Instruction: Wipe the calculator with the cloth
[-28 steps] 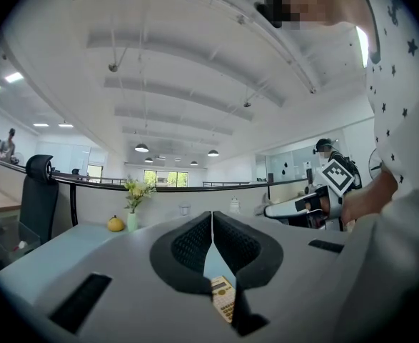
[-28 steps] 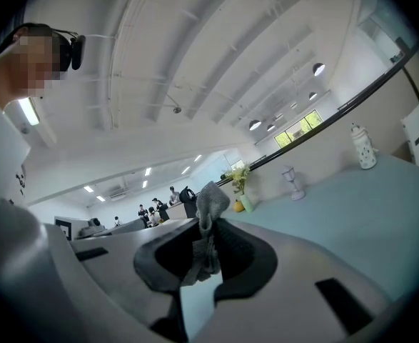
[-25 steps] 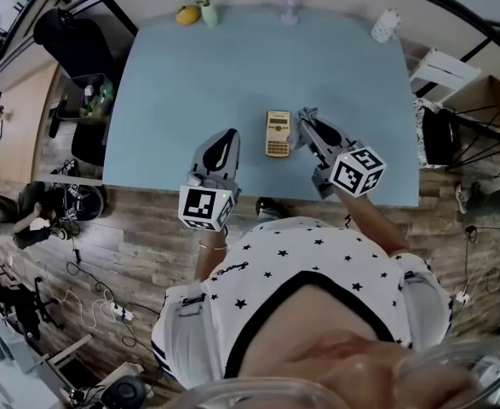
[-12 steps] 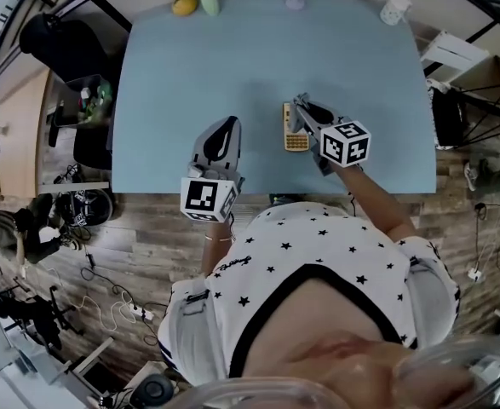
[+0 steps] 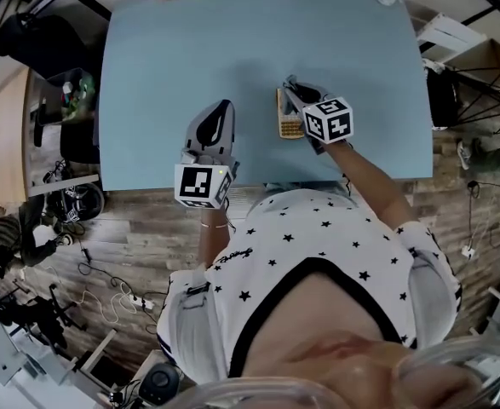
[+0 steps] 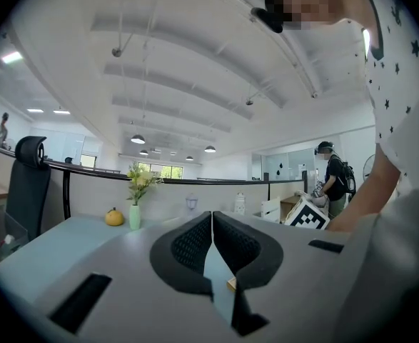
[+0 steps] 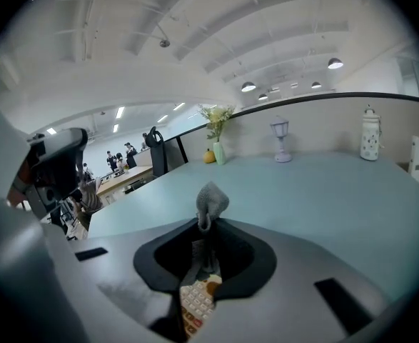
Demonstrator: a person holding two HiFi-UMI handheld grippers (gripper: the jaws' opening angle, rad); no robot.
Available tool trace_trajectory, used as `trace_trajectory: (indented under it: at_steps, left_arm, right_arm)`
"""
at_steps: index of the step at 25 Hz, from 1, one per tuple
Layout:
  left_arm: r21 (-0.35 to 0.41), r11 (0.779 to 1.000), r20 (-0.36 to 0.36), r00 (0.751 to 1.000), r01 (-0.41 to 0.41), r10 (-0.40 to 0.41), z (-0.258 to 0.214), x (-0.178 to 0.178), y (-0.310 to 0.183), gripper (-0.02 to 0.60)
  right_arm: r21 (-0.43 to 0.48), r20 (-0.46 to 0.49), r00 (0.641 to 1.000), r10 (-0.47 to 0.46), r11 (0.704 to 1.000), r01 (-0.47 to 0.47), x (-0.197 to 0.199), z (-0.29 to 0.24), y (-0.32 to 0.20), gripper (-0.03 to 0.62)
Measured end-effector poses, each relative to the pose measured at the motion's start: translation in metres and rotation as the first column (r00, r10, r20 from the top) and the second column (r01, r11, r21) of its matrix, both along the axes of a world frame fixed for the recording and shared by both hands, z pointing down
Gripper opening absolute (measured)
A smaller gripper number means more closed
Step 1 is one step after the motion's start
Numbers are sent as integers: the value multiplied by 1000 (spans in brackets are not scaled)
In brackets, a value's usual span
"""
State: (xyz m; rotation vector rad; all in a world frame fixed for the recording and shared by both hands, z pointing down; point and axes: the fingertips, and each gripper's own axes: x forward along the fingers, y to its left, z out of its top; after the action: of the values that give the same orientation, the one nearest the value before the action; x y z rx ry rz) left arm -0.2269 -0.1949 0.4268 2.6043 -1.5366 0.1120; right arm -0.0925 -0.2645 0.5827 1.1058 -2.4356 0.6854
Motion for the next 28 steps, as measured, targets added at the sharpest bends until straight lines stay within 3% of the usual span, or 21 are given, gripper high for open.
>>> trace_trajectory:
  at_steps: [14,28]
  left_arm:
    - [-43,991,-3,992,127,-128,4,4,12,31]
    - [-39,987,19,988,154,-154,-2,10,11,31]
  right_arm:
    - [-70,-140,977,-161,986,152,-22,56,2,49]
    - [-90,-117,986,-121,990,110,5,61,-10,48]
